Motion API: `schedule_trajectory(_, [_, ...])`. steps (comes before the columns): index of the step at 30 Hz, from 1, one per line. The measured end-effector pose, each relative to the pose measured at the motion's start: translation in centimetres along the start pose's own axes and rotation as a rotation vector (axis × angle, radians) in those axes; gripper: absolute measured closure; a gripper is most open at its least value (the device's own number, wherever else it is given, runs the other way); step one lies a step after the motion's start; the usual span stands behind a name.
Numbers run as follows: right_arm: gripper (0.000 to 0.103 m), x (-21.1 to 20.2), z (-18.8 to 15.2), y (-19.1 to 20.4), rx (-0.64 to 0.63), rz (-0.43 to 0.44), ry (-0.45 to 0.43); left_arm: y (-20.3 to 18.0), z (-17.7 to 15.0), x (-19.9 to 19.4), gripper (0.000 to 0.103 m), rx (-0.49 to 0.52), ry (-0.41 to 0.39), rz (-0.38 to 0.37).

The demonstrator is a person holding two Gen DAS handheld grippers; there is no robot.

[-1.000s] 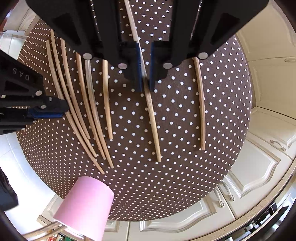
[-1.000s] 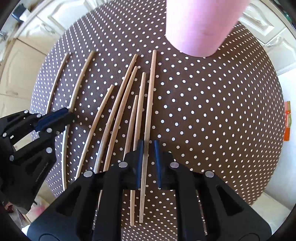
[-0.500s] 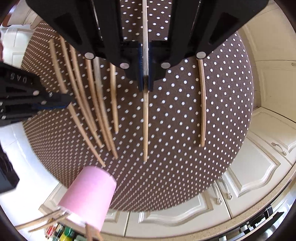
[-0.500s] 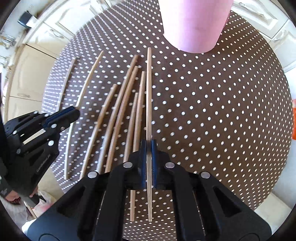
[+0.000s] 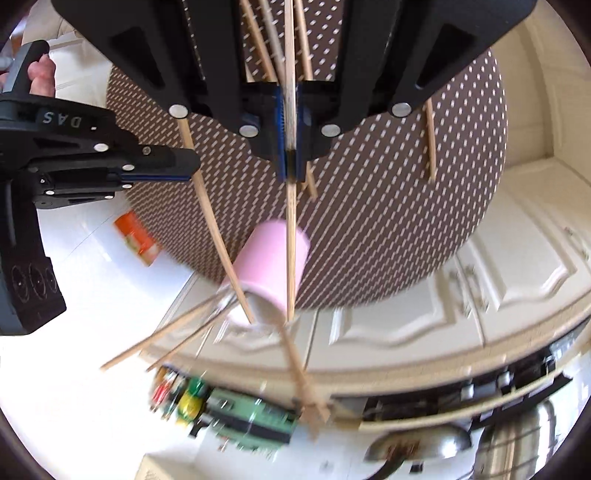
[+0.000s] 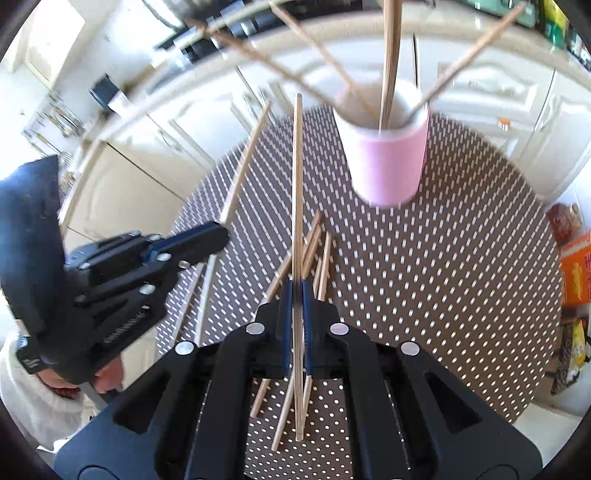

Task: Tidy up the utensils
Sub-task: 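Lift both held chopsticks upright and lower them into the pink cup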

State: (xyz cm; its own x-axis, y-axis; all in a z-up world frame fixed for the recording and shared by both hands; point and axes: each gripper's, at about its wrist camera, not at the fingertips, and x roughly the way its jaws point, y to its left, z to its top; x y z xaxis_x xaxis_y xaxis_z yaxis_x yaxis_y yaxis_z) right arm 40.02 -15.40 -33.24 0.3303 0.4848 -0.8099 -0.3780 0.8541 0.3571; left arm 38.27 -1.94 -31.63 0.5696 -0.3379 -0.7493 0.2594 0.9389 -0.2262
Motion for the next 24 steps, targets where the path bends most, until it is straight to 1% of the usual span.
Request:
schedule_trajectory(4, [0.098, -4.2, 0.2, 0.9, -0.026, 0.02, -0.12, -1.3, 2.0, -1.6, 0.098, 0.01, -0.079, -0.036])
schedule_trajectory(5, [0.098, -5.2, -0.8, 0.5, -0.026, 0.022, -0.143, -1.5, 2.7, -1.6, 0.098, 0.011, -0.091, -0.04])
schedule_trajectory(8, [0.098, -8.3, -0.2, -0.1, -0.024, 0.033, -0.222, -2.7, 4.7, -2.2, 0.098, 0.019, -0.15, -0.058])
schedule_trajectory(12, [0.098, -11.9, 1.4, 0.0, -0.038, 0.026, -0.337, -3.9, 7.7, -3.2, 0.098, 0.036, -0.232, -0.069])
schedule_trajectory(16, [0.098, -15.4, 3.1, -0.6, -0.042, 0.012, -0.427, -4.3, 10.6, -3.6, 0.098, 0.022, -0.31, -0.091])
schedule_trajectory(18, [0.098, -16.5, 3.9, -1.3, -0.048, -0.009, -0.458, -4.3, 12.1, -3.6, 0.098, 0.009, -0.349, -0.095])
schedule_trajectory(20, [0.098, -16.7, 4.8, -2.3, -0.044, -0.03, -0.489, -4.4, 13.4, -3.3, 0.098, -0.005, -0.377, -0.097])
schedule_trajectory(22, [0.097, -16.7, 5.6, -3.1, -0.05, -0.05, -0.503, -4.4, 14.2, -2.8, 0.098, -0.018, -0.399, -0.099])
schedule_trajectory(24, [0.097, -16.0, 6.2, -3.7, -0.067, -0.051, -0.521, -4.5, 15.1, -2.2, 0.098, -0.03, -0.42, -0.099])
